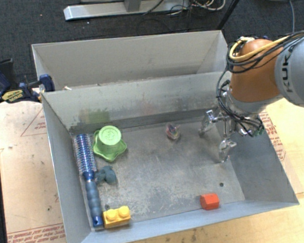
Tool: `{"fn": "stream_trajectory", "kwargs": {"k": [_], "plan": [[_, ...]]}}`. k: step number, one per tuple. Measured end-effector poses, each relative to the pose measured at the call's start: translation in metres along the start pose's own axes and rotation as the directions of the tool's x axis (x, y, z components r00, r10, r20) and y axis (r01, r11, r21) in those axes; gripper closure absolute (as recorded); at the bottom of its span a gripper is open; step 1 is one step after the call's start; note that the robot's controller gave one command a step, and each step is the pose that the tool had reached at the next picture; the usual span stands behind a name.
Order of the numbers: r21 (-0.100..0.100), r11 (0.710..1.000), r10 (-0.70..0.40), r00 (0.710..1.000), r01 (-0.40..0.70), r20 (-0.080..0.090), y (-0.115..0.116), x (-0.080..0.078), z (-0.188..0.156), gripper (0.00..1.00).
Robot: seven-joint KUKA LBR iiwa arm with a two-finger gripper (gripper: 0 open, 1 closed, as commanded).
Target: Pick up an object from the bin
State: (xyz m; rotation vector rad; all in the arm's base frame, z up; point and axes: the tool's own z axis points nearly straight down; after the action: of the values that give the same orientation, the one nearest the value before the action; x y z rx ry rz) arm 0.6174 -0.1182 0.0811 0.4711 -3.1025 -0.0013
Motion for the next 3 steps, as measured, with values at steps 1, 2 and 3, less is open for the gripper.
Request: {"fn": "stream_trajectory", "kwargs": {"k": [1,2,3], "plan": [[0.002,0.996,-0.092,0.996,0.092,0.011,0.041,-0.051,-0.023,0.0],[0.0,0.98,-0.198,0.98,0.198,0.001,0.031,0.009,-0.008,0.0],[0.006,0.912,-0.411,0.912,0.411,0.008,0.044,0.007,-0.071,0.0]]}}
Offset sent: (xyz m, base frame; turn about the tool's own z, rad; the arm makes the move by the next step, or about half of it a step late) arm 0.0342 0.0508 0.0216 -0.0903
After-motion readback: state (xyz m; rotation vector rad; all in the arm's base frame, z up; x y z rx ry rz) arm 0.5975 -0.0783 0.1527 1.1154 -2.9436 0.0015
